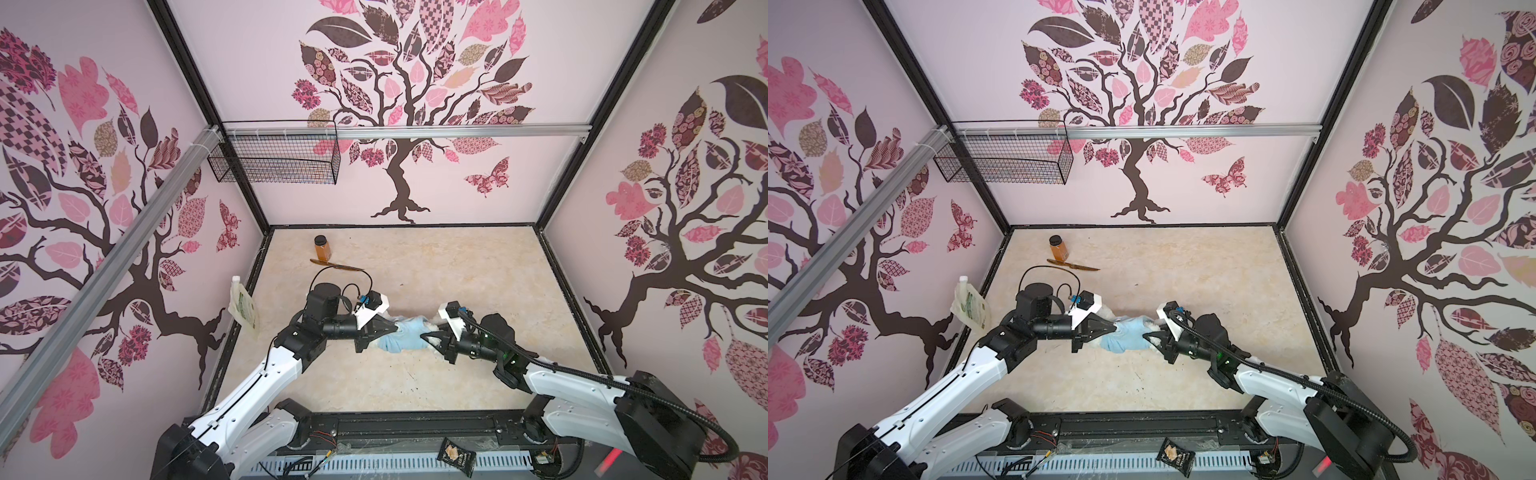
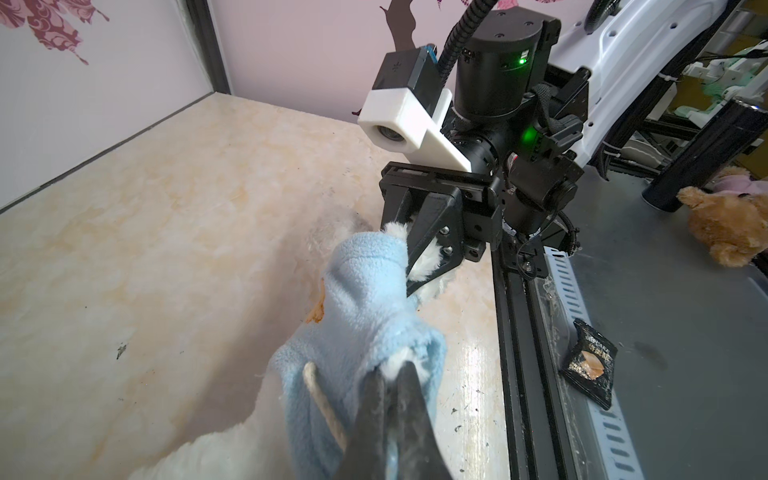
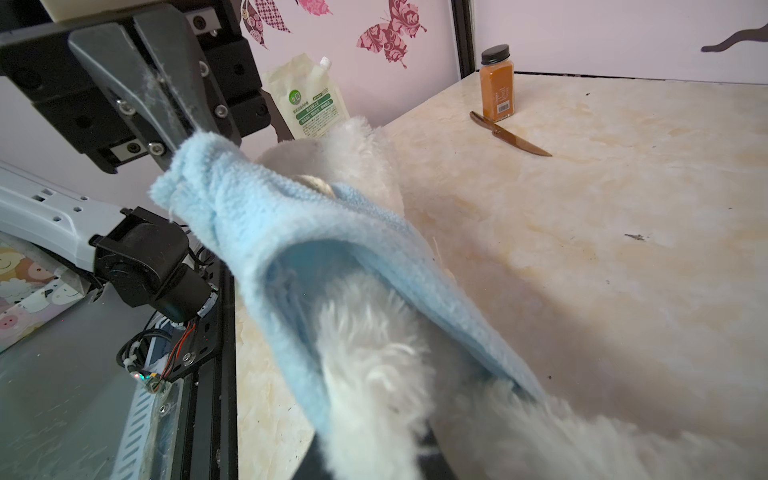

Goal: Dress the teddy bear

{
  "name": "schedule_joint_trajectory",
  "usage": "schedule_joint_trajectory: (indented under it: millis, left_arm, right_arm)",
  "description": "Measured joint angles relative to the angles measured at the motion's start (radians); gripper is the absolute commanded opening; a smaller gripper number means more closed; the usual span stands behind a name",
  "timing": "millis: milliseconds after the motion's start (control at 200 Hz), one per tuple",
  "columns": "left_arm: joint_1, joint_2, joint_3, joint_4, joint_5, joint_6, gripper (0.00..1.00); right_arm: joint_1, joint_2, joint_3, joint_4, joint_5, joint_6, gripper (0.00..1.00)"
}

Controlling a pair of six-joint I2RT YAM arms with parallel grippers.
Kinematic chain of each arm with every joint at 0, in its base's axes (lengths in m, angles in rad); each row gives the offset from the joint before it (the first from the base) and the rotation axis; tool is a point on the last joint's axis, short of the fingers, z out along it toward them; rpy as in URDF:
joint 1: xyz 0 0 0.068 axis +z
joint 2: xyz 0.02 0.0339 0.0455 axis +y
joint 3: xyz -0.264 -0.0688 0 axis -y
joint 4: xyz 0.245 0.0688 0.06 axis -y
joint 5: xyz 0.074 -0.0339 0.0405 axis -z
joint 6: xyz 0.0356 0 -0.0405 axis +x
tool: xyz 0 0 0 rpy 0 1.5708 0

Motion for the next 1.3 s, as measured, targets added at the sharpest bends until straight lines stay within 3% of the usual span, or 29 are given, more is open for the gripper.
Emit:
schedule_joint_trajectory:
  millis: [90, 160, 235, 345, 605, 830, 1300]
  left_arm:
    - [-0.068, 0.011, 0.007, -0.042, -0.076, 0.079, 0.02]
    - [-0.109, 0.029, 0.022, -0.089, -0.136, 0.145, 0.13]
    - [-0.117, 0.036, 0.032, -0.120, -0.181, 0.189, 0.22]
    - [-0.117, 0.022, 0.038, -0.150, -0.222, 0.232, 0.26]
    - [-0.120, -0.024, 0.091, -0.227, -0.293, 0.358, 0.21]
    - [-0.130, 0.053, 0.201, -0.303, -0.317, 0.468, 0.13]
    - [-0.180, 0.253, 0.332, -0.410, -0.383, 0.620, 0.18]
  right_arm:
    - [-0.010, 0.016, 0.002, -0.025, -0.019, -0.008, 0.00]
    - [-0.013, 0.023, 0.002, -0.053, -0.030, -0.019, 0.00]
    - [-0.013, 0.024, 0.002, -0.080, -0.034, -0.025, 0.00]
    - [-0.013, 0.024, 0.002, -0.101, -0.023, -0.027, 0.00]
    - [0.008, 0.024, 0.002, -0.113, -0.010, -0.049, 0.00]
    - [0.019, 0.024, 0.002, -0.113, -0.005, -0.063, 0.00]
    - [0.021, 0.024, 0.002, -0.113, 0.004, -0.064, 0.00]
